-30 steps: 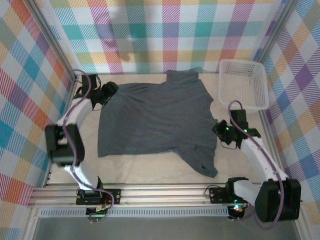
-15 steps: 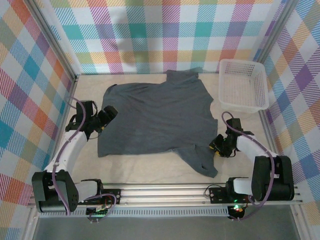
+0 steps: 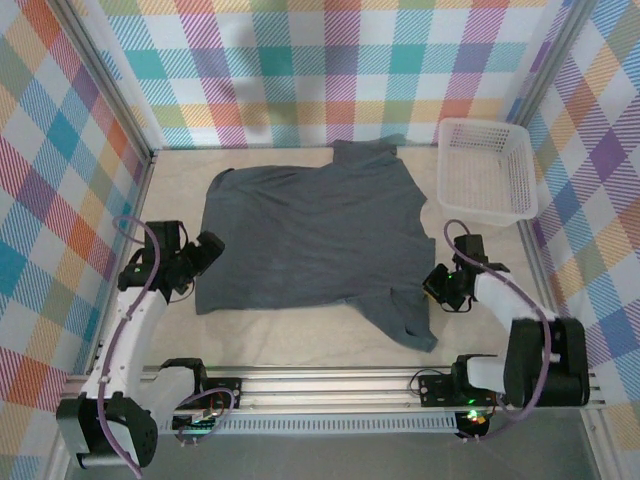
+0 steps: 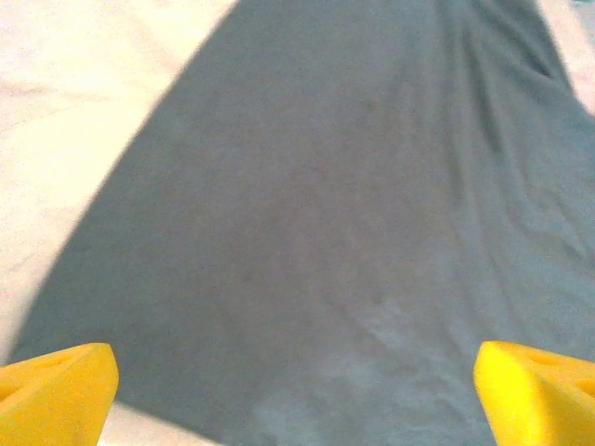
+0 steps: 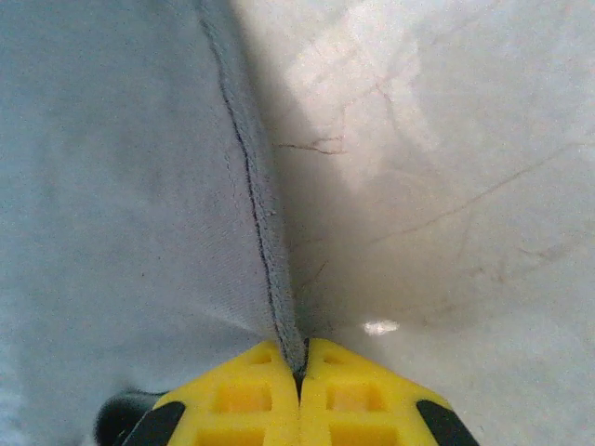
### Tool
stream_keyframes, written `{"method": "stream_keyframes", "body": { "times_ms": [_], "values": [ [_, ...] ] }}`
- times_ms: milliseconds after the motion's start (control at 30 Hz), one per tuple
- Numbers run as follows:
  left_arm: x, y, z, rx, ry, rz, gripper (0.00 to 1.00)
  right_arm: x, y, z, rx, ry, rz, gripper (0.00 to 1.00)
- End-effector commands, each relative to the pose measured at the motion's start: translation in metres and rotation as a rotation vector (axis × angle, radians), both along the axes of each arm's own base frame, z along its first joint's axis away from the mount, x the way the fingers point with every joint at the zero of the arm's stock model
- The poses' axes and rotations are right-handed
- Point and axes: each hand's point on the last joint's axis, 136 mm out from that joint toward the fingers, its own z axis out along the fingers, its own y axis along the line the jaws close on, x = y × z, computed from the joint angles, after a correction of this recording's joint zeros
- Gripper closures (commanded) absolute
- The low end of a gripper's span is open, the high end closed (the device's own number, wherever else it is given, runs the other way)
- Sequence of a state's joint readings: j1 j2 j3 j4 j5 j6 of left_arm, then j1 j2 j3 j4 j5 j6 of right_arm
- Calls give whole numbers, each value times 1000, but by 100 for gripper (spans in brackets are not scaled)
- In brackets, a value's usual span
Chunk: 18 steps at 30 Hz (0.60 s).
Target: Fold the inside-out t-shirt
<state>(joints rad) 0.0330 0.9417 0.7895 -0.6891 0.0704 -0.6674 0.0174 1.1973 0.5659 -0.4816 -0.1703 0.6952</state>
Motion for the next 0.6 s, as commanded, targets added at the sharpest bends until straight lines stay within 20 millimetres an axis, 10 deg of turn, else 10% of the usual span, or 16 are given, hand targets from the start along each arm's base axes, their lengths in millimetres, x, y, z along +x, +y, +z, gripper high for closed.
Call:
{"method": "stream_keyframes", "body": {
  "times_ms": [0,567],
  "values": [
    [-59,13,-31,21,175,133,4,-6,-15,31,-64,-101,-75,100],
    [-102,-8,-102,-169,220,222,38,4,-14,47,-42,-192,-100,100]
  ]
}}
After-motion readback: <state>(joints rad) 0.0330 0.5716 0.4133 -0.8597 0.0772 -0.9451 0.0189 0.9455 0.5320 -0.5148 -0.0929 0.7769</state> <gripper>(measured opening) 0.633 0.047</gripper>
